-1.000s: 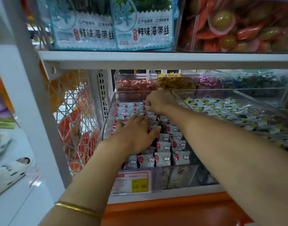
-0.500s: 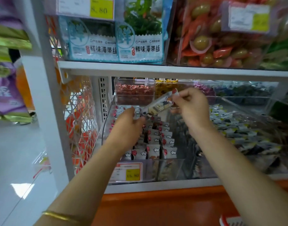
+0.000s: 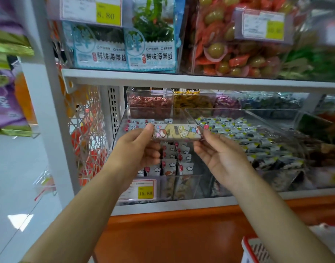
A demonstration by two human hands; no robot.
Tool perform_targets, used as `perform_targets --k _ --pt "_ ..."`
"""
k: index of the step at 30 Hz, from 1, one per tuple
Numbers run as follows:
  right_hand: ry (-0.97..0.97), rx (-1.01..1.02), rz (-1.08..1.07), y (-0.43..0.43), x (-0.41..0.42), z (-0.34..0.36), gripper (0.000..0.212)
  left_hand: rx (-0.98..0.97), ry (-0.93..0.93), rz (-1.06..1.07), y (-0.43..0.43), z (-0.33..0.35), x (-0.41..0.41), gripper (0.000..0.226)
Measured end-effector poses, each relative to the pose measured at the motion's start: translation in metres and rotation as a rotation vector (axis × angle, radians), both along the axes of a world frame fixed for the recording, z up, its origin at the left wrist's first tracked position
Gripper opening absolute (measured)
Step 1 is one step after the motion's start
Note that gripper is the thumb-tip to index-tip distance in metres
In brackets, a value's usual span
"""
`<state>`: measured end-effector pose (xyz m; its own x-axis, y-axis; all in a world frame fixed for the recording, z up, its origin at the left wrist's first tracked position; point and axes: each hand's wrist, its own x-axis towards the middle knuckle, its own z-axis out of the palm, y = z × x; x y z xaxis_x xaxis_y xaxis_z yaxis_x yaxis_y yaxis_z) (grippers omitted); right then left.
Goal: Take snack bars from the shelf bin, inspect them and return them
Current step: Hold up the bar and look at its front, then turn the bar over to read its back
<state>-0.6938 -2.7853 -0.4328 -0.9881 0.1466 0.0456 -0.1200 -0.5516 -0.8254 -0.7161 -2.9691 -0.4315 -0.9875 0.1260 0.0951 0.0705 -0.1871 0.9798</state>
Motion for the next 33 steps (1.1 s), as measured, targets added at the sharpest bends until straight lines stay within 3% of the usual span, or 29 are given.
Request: perform_targets --k 4,11,15,19,22,25,27,30,33 --pt "-0.037 -0.106 0.075 0.001 -0.001 -0.005 0.012 -0.012 -0.031 -0.041 -0.003 -0.002 0.001 0.029" --pt "-0.008 -0.138 0.120 -0.001 -0.002 -0.007 0.024 0.247 -0.165 -0.064 -0.004 0.000 0.000 0.040" --pt "-0.002 -0.138 0.100 0.001 -0.002 -0.009 0.017 0.307 -0.198 -0.090 -0.002 0.001 -0.001 0.022" --pt "0.058 0.081 -0.025 0.001 -0.003 -0.009 0.007 0.051 -0.023 -0.065 -0.001 -0.003 -0.001 0.010" --pt "0.114 0.243 -0.119 0.002 -0.004 -0.010 0.012 -0.126 0.126 -0.054 0.001 -0.003 0.000 0.015" --pt "0.161 0.369 -0.179 0.006 -0.003 -0.012 0.001 -0.177 0.135 -0.070 0.003 -0.002 0.000 0.028" --pt "0.161 0.416 -0.169 0.008 -0.004 -0.013 0.006 -0.135 0.085 -0.088 0.002 0.000 -0.002 0.038" --pt "0.194 0.508 -0.123 0.006 -0.004 -0.015 0.016 -0.075 0.056 -0.097 0.001 0.001 -0.001 0.030" --pt "0.236 0.606 -0.120 0.004 -0.004 -0.017 0.021 -0.220 0.129 -0.029 0.002 -0.002 -0.001 0.025"
